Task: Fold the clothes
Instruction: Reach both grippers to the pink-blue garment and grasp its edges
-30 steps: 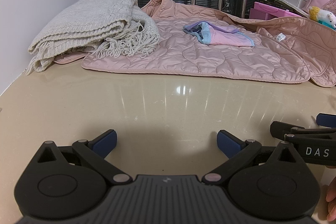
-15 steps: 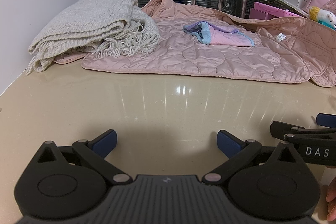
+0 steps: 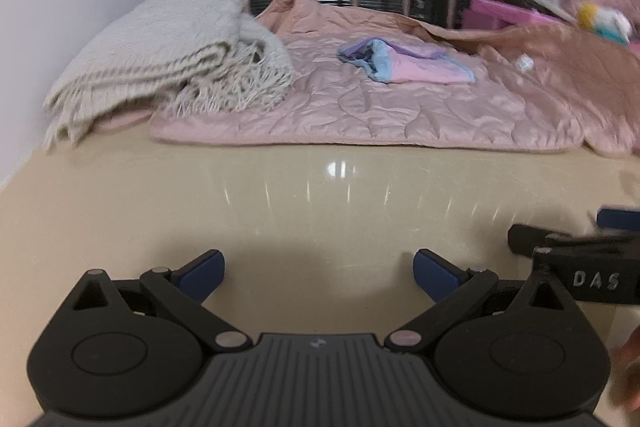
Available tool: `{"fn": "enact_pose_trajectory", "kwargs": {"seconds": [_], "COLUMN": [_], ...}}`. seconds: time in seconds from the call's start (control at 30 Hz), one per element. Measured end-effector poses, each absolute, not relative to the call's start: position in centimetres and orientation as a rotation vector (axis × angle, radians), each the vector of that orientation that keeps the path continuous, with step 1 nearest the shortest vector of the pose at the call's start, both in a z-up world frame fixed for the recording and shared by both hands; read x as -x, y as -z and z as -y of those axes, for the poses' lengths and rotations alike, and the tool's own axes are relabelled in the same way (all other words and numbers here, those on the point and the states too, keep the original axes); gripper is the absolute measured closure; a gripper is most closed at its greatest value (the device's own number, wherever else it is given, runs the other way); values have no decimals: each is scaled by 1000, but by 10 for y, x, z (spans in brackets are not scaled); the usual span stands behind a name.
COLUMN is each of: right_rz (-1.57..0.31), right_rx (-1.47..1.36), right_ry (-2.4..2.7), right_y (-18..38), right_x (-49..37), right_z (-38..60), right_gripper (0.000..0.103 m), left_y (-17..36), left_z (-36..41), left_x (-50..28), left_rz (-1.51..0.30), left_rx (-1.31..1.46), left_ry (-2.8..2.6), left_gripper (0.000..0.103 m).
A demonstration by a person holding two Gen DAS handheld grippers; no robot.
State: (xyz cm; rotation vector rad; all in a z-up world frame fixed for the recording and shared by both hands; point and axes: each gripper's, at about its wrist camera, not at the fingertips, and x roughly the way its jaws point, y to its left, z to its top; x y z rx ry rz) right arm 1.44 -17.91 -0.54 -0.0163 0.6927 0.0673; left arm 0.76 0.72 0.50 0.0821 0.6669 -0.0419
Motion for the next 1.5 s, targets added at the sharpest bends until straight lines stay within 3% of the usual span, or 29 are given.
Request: {"fn": "enact_pose_trajectory", "kwargs": {"seconds": [0.17, 0.33, 0.43, 0.47, 0.5, 0.53, 0.6, 0.8, 0.87, 0.9, 0.93, 1.03, 1.07, 1.23, 1.5], "right_rz": [-676, -549, -587, -623, -658, -692, -736, -831, -868, -874, -860, -835, -829, -665, -391], "right_rx": [-15, -142, -361, -447, -535, -615, -700, -734, -728, -737, -742, -734, -726, -726, -656], "right_ry": [-200, -241, -248, -264, -281, -295, -301, -271, -257, -245, -249, -245, -241, -335, -554], "right_y": [-21, -82, -87, -82, -77, -71, -57, -18, -5, 1, 4, 7, 8, -21, -156], "right_x": [-30, -103, -179, -205, -230, -254, -289, -353, -367, -371, -375, -383, -385, -349, -217], "right_z": [192, 220, 250, 260, 270, 279, 287, 276, 273, 273, 273, 269, 267, 266, 268], "right_gripper": [1, 0, 4, 13, 22, 25, 31, 45, 54, 61, 64, 96, 102, 102, 102], "left_y": [-55, -107, -107, -99, -87, -75, -52, -2, 3, 5, 6, 8, 7, -14, -137], "left_z": [-7, -10, -28, -34, -38, -41, -45, -36, -33, -32, -31, -34, -34, -41, -64], "left_x": [-23, -110, -200, -233, -261, -282, -320, -372, -376, -378, -380, -385, -385, -363, -221], "left_rz": [-466, -372, -536, -632, -714, -752, -823, -930, -925, -923, -920, -902, -891, -825, -518], "left_rx": [-141, -57, 217, 329, 428, 496, 625, 796, 798, 799, 805, 845, 847, 857, 761], "left_ry": [111, 206, 286, 323, 347, 344, 337, 302, 293, 289, 286, 303, 313, 356, 523], "left_gripper": [0, 0, 1, 1, 6, 16, 21, 21, 33, 58, 74, 92, 94, 96, 96]}}
